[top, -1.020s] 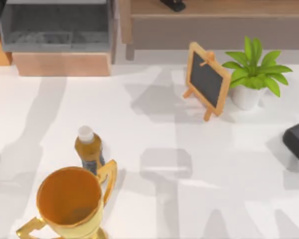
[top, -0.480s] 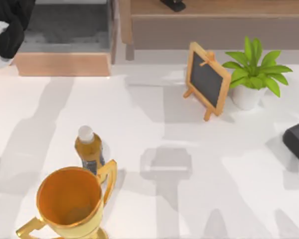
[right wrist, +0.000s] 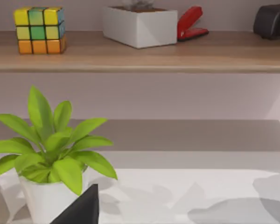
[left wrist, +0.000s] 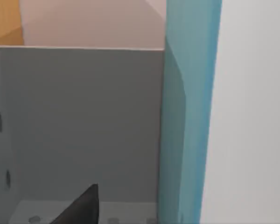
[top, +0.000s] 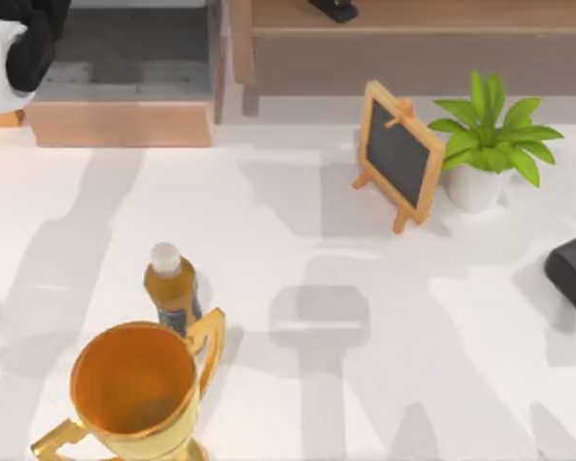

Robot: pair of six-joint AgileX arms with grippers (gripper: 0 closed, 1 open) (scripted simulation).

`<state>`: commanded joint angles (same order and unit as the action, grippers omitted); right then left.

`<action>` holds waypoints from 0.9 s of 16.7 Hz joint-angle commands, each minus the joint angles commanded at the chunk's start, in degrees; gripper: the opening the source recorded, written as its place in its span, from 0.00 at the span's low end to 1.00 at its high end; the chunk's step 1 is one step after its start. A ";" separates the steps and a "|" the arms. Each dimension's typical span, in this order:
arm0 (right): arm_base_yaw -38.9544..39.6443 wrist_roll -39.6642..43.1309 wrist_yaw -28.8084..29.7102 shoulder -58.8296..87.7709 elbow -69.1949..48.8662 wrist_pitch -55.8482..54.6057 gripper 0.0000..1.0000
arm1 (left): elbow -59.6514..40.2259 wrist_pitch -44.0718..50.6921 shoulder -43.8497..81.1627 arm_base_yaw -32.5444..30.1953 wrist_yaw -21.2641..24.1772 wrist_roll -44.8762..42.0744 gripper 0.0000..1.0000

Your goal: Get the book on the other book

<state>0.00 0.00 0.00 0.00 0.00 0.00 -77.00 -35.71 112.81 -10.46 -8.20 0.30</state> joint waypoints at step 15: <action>0.00 0.00 0.00 0.00 0.00 0.00 1.00 | -2.67 0.82 1.86 0.14 0.16 0.01 0.32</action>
<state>0.00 0.00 0.00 0.00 0.00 0.00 -79.67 -34.89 114.67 -10.32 -8.05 0.32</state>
